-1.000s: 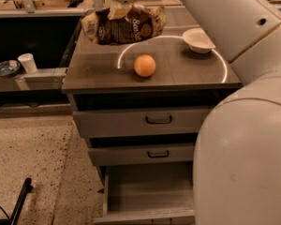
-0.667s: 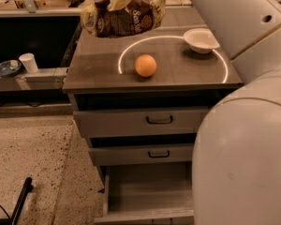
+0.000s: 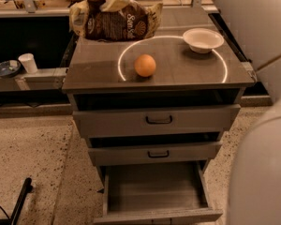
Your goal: Place brown chip bag into bottom drawer
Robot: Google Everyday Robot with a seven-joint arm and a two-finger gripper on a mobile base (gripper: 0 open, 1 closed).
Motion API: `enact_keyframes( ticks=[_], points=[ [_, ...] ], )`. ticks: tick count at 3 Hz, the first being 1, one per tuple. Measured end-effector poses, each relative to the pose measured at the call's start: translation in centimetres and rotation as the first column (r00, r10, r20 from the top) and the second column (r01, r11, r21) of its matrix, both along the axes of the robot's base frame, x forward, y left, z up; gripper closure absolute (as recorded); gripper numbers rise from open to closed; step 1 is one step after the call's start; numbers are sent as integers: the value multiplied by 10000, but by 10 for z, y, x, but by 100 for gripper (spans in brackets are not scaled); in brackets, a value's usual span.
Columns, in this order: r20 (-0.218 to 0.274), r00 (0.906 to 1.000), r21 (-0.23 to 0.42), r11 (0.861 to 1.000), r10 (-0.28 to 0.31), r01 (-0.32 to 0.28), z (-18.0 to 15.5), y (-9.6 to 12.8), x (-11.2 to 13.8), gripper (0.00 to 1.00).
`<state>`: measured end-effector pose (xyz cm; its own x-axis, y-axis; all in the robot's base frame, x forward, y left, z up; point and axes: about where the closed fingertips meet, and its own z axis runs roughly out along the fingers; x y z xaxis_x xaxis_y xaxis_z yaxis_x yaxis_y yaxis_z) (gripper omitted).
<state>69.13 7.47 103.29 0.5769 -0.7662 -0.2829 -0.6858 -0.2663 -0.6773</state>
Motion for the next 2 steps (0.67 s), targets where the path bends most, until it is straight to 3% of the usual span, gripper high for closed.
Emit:
enact_keyframes(
  ticks=[1,2],
  points=[
    [106,9993,707,9968,356,-363,-5,16,-33,100],
    [-26,9990,663,9968,446,-444,-24,24,-37,100]
  ],
)
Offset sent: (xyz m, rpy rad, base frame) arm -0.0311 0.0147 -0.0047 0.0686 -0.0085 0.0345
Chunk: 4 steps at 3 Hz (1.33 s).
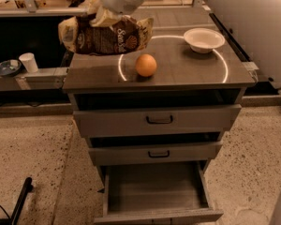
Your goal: Place brown chip bag into bottom drawer
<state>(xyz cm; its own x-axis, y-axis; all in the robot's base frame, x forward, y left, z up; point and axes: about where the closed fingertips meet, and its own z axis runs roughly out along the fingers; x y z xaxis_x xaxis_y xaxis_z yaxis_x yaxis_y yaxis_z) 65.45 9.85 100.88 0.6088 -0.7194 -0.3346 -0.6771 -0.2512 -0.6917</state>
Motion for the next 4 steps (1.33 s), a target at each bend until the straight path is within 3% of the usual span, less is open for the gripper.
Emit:
enact_keyframes(
  ticks=[1,2,3,4],
  points=[
    [111,9996,-60,9996,278,-277,0,7,-2,100],
    [493,9852,-523,9855,1639,-1613,3,40,-17,100],
    [743,9281,-812,9297,3650,-3591,-2,69,-43,100],
    [887,8460,-792,8504,5258,-5202,-14,82,-76,100]
  ],
)
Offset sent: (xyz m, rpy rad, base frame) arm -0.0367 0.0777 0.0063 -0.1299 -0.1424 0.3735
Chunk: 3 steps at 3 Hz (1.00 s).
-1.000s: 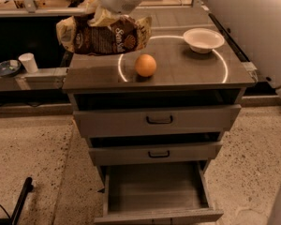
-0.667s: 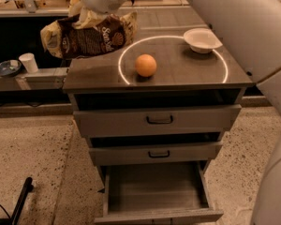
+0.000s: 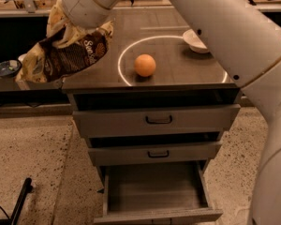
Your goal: Place brown chip bag into bottom drawer
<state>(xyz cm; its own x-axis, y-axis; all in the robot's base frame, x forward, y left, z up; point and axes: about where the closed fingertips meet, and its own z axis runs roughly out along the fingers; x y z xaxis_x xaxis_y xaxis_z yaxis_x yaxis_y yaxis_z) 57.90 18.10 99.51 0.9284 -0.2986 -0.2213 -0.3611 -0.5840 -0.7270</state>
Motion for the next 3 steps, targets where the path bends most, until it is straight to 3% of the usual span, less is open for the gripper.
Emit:
enact_keyframes(
  ticks=[1,2,3],
  points=[
    [-207,9961,8,9963,856,-856,-14,-1,-38,100],
    [-784,9955,-67,9986,523,-530,-31,-14,-74,100],
    [-1478,9873,-408,9978,-581,526,-52,-43,-98,100]
  ],
)
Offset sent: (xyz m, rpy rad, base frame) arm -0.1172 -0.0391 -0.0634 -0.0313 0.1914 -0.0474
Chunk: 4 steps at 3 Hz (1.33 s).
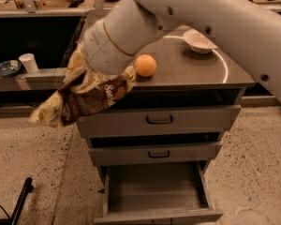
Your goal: Place brown chip bag into bottom drawer
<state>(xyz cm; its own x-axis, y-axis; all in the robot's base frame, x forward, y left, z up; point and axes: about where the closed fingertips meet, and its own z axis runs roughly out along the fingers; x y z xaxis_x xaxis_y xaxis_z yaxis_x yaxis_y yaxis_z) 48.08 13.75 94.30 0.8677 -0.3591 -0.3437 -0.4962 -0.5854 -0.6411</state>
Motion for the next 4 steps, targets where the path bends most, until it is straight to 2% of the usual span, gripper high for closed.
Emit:
enact_keyframes(
  ticks=[1,2,3,4],
  points=[
    [-626,9835,-469,9849,-1697,1669,-36,-54,-15,100],
    [-940,9515,-1059,9533,-2929,2830,-70,-99,-22,100],
    [-1095,9172,-1000,9223,-3830,3732,-101,-136,-10,100],
    [-1067,9147,-954,9197,-3898,3808,-101,-137,-8,100]
  ],
)
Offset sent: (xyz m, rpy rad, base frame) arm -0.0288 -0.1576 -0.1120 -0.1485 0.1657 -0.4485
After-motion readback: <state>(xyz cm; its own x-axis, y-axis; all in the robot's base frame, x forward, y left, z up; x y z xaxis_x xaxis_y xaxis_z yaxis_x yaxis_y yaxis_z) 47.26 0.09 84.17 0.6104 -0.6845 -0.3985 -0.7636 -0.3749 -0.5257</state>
